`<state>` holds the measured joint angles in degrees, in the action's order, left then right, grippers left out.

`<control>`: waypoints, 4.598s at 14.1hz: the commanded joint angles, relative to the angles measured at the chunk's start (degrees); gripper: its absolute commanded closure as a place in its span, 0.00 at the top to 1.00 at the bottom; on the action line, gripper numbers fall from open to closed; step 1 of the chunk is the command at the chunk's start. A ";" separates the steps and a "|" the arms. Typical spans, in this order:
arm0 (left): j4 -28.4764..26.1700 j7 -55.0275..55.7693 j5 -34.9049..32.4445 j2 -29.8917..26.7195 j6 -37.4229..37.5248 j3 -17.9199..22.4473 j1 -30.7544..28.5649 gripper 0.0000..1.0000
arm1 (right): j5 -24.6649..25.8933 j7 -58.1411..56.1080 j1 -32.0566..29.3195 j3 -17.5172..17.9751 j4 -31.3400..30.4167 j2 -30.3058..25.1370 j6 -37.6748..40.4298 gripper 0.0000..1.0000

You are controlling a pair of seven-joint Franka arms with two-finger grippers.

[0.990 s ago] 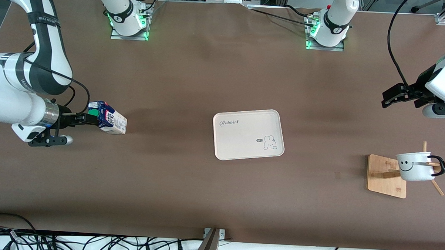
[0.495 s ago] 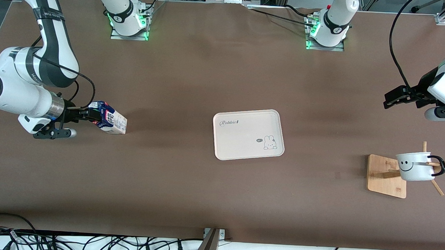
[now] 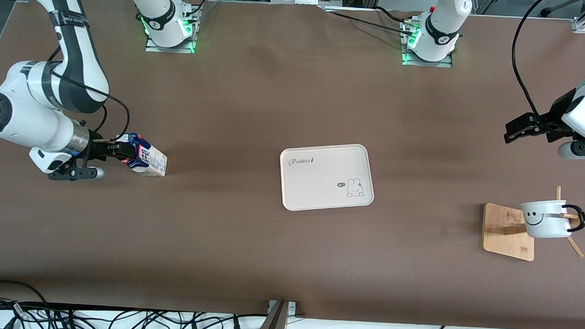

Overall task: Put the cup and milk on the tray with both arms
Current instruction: 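Grasp the milk carton with the right gripper, then carry the carton toward the tray while the left gripper reaches the mug, then hold the carton above the tray while the left gripper grasps the mug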

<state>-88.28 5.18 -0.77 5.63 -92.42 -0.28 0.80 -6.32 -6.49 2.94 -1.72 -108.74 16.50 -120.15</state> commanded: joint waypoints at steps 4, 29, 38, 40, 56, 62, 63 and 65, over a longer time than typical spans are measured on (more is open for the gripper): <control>1.80 -0.44 -0.02 0.79 1.19 -0.33 -0.45 1.00 | -0.62 2.35 0.14 1.54 -5.07 -3.49 -2.55 1.00; 0.04 0.35 -4.05 4.83 -5.84 -0.24 -0.71 1.00 | -1.15 3.59 -0.21 -0.48 -6.83 -3.49 1.67 0.18; -9.08 2.46 -6.35 3.43 -15.66 -0.51 -0.71 1.00 | -2.90 10.70 -0.04 6.18 -1.05 -7.62 7.20 0.18; -15.66 2.37 -8.01 0.97 -22.95 0.02 -0.80 1.00 | -5.71 12.55 0.05 8.73 2.12 -7.45 7.83 0.18; -31.43 1.58 -19.97 2.19 -62.17 5.56 -1.15 1.00 | -7.04 36.52 21.74 14.20 32.78 12.84 18.47 0.18; -30.20 1.58 -20.50 6.50 -70.43 6.25 -1.15 1.00 | -6.43 41.73 27.20 14.11 35.35 17.24 13.98 0.18; -30.19 1.58 -21.81 6.93 -71.92 6.87 -1.15 1.00 | -5.47 42.52 28.43 13.85 35.35 17.95 13.80 0.18; -30.28 1.58 -23.83 7.12 -73.69 7.75 -1.32 1.00 | -4.14 43.49 28.70 13.85 35.35 18.92 11.27 0.18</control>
<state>-119.73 6.58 -21.71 12.07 -164.74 6.51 -0.28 -11.90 35.02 30.36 12.70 -75.50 33.70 -107.59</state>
